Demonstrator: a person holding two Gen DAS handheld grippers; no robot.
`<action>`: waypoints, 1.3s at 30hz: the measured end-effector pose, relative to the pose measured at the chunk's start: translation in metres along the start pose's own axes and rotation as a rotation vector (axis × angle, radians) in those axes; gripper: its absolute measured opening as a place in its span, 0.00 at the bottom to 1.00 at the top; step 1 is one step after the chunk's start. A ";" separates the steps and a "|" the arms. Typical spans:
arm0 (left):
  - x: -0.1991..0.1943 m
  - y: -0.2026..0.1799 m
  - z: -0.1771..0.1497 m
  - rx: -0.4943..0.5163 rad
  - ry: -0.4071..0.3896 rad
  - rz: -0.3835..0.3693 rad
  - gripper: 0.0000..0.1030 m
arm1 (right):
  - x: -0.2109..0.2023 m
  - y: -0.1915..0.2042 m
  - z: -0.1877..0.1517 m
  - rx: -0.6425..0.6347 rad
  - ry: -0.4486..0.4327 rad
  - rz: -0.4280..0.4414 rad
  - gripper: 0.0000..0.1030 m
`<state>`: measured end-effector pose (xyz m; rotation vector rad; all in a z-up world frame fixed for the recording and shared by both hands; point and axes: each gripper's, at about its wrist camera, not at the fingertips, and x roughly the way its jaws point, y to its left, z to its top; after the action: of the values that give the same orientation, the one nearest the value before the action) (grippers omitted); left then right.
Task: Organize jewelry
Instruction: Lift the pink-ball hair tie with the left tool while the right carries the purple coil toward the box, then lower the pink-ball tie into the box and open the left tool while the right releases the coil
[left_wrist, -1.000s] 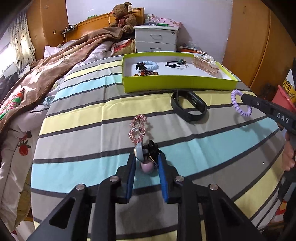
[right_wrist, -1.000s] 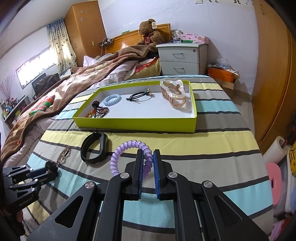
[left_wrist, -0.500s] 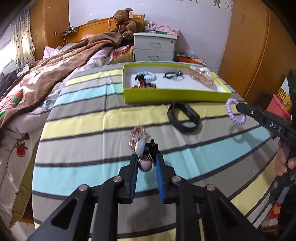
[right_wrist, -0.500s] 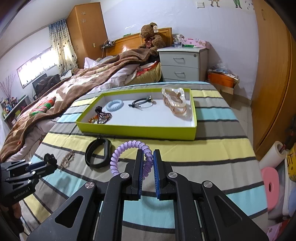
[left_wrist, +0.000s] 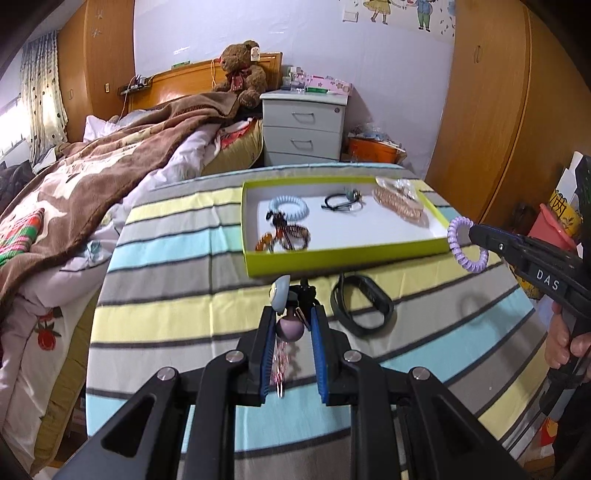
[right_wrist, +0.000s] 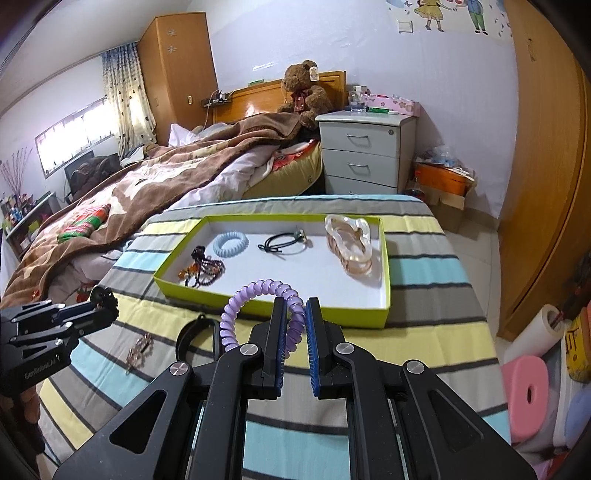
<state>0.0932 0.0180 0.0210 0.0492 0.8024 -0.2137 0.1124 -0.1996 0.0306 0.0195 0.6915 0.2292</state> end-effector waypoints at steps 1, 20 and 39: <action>0.001 0.001 0.003 -0.001 -0.003 -0.002 0.19 | 0.001 0.001 0.002 -0.003 -0.002 -0.001 0.10; 0.064 0.012 0.075 -0.015 0.005 -0.070 0.19 | 0.062 -0.011 0.043 0.011 0.063 -0.013 0.10; 0.138 -0.011 0.109 0.004 0.103 -0.166 0.19 | 0.115 -0.026 0.036 0.022 0.186 -0.052 0.10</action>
<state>0.2610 -0.0299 -0.0022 -0.0025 0.9092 -0.3721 0.2262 -0.1984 -0.0166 0.0009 0.8782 0.1745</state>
